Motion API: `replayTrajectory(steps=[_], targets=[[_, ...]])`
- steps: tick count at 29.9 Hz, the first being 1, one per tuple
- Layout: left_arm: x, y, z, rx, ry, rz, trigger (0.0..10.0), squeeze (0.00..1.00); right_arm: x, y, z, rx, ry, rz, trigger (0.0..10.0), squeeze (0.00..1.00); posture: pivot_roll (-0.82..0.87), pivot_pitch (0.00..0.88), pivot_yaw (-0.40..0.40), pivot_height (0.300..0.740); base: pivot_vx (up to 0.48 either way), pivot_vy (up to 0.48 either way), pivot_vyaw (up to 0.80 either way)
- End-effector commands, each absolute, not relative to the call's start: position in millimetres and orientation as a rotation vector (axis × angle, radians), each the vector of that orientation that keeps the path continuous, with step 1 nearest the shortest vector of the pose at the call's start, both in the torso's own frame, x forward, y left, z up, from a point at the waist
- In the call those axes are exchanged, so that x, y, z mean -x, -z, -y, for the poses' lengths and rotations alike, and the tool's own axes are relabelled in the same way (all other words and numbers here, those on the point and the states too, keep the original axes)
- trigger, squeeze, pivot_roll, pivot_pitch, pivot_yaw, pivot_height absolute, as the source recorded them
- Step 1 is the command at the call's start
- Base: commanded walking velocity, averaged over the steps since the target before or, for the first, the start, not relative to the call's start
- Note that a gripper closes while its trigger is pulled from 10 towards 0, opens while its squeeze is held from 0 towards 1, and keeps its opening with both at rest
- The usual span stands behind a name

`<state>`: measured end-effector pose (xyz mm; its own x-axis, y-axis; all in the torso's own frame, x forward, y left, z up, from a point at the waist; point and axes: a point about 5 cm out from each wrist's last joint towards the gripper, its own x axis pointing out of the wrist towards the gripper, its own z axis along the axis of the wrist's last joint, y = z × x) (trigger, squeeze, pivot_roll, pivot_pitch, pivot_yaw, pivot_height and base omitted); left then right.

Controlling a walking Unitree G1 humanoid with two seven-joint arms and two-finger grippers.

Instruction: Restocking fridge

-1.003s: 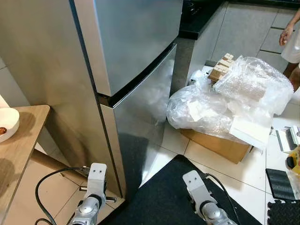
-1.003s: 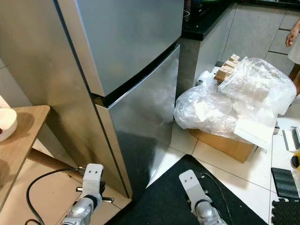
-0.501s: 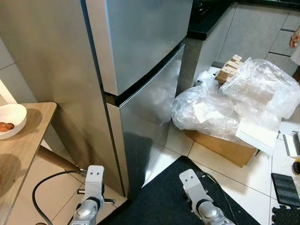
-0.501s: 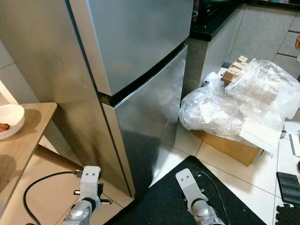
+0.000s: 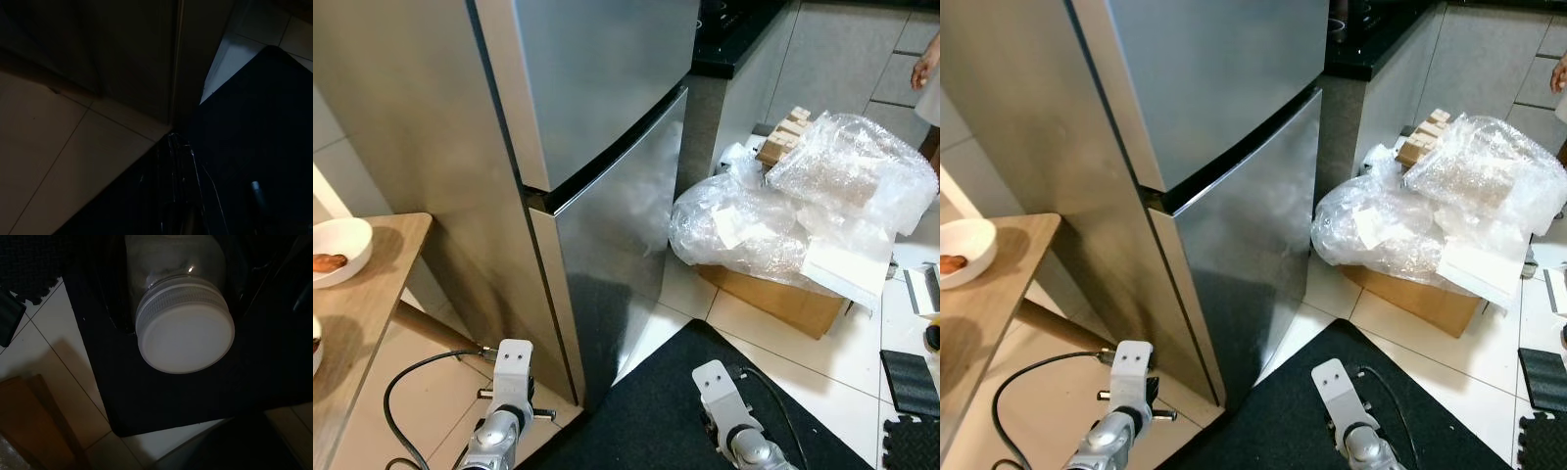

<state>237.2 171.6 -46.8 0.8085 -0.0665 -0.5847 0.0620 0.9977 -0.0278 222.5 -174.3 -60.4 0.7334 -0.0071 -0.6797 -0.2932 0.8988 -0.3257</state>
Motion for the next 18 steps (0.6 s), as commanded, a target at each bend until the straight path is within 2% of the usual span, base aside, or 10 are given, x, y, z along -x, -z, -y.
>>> replayTrajectory(steps=[1,18], targets=[[-233.8,49.3,-171.9,0.005,0.069,-0.642,10.0,0.0,-221.2,60.9,174.1,0.426,-0.152,-0.732,10.0,0.0,-0.08,0.04,0.05,0.74,-0.319,0.0,0.0],[-233.7,49.4,-172.3,0.009,0.067,-0.642,10.0,0.0,-221.6,60.5,176.3,0.431,-0.151,-0.732,10.0,0.0,-0.08,0.045,0.049,0.74,-0.297,0.0,0.0]])
